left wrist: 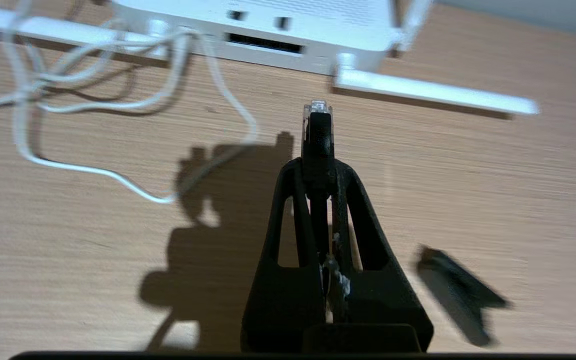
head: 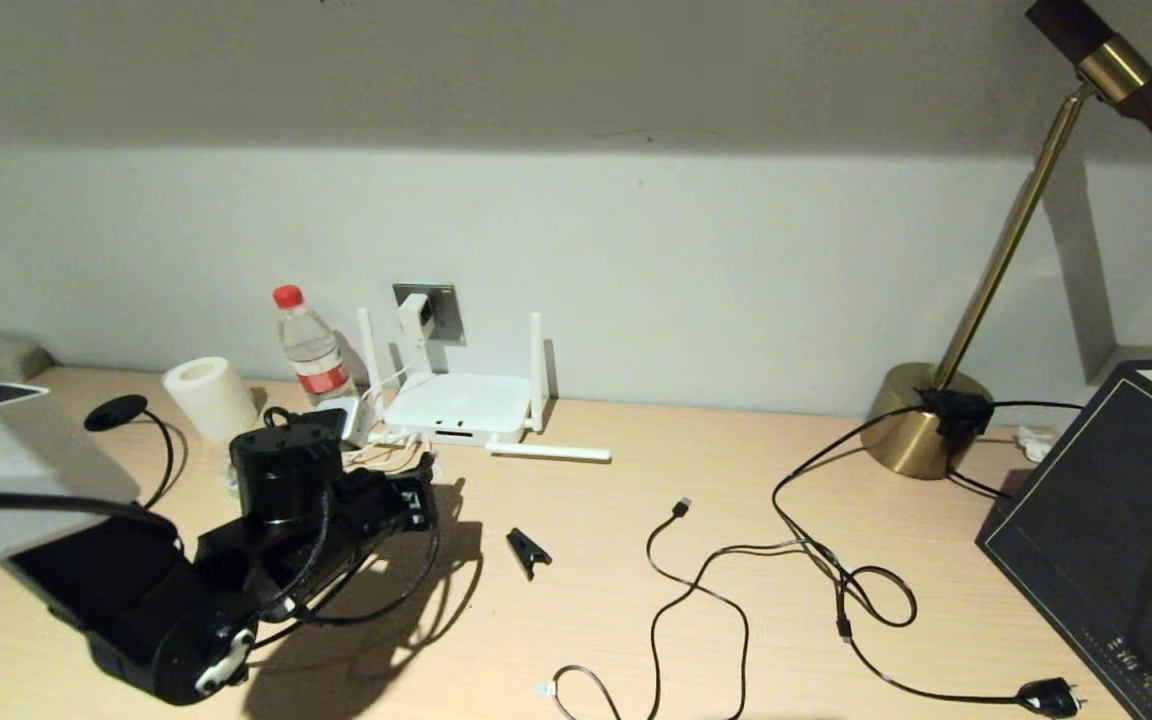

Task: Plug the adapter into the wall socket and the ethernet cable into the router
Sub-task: Align cable and router interface

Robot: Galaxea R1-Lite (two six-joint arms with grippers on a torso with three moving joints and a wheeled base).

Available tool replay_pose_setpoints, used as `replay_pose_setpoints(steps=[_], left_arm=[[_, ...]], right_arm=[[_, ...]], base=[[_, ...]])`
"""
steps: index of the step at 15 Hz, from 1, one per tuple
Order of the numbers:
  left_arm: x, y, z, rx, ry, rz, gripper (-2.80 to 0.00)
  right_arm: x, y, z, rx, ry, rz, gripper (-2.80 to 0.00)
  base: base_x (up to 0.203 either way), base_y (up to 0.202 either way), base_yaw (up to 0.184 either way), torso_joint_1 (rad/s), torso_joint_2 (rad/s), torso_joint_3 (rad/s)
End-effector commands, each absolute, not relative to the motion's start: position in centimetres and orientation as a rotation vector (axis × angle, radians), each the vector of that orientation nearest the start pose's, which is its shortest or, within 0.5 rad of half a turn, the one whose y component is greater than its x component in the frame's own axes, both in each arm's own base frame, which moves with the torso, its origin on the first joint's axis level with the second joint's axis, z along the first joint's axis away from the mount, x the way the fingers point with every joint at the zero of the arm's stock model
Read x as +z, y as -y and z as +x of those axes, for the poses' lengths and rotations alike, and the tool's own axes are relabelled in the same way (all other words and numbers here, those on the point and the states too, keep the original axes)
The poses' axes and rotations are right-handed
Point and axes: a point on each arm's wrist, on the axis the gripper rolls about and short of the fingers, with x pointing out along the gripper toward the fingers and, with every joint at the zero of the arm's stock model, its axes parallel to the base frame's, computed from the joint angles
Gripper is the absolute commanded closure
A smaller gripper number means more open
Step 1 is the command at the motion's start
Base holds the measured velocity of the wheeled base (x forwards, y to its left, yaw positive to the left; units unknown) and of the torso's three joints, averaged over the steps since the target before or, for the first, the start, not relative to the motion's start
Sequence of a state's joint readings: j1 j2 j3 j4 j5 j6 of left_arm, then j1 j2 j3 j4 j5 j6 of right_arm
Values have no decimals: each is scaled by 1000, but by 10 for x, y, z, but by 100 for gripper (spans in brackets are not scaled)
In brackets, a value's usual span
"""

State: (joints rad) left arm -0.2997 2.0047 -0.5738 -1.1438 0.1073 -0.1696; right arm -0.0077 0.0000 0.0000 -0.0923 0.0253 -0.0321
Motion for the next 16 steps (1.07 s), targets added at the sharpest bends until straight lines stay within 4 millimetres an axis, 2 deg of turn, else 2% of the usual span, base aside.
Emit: replay_pose_setpoints(steps=[1, 8, 16], left_arm=[[68, 84, 323, -146, -316, -85, 0], [76, 84, 357, -147, -350, -75, 0], [60, 85, 381, -132, -375, -76, 0]], right_arm=[[75, -1, -20, 17, 57, -33, 0], [75, -1, -20, 19, 57, -33, 0], [75, -1, -20, 17, 57, -33, 0]], base=[[0, 0, 0, 0, 0, 0], [0, 0, 0, 0, 0, 0], [0, 0, 0, 0, 0, 0]])
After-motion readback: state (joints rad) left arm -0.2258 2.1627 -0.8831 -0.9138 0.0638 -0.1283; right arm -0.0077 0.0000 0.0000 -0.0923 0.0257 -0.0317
